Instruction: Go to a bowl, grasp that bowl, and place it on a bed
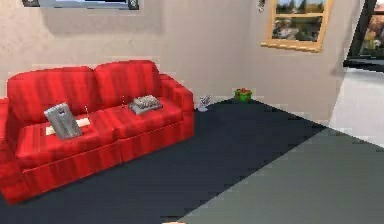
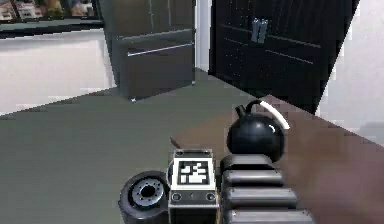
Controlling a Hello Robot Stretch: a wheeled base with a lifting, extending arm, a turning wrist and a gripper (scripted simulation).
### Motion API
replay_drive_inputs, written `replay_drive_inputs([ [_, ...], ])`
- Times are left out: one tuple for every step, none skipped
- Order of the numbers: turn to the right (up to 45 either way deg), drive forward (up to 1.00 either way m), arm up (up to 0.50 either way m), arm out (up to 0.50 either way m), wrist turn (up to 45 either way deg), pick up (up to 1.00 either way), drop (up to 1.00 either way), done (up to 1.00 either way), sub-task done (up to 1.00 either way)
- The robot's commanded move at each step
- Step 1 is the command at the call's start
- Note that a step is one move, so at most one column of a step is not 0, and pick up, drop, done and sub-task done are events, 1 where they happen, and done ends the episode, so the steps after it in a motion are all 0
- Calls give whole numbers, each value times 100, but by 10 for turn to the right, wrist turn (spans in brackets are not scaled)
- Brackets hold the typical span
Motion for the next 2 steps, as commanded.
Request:
replay_drive_inputs([
  [-330,0,0,0,0,0,0,0,0],
  [0,15,0,0,0,0,0,0,0],
])
